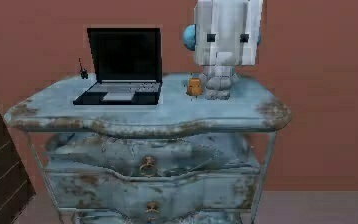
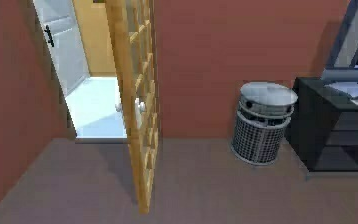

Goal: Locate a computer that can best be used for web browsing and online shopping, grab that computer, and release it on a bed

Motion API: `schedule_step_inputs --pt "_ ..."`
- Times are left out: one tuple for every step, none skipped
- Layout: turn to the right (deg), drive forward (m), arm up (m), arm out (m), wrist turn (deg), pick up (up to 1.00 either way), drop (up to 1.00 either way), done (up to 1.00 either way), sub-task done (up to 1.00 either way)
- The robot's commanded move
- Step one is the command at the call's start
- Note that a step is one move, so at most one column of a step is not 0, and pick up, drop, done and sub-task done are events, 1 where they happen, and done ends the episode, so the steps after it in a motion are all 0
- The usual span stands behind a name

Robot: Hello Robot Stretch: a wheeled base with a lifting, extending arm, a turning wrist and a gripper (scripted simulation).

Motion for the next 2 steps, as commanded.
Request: schedule_step_inputs --pt "45.0 0.0 0.0 0.0 0.0 0.0 0.0 0.0 0.0" --pt "9.0 0.0 0.0 0.0 0.0 0.0 0.0 0.0 0.0"
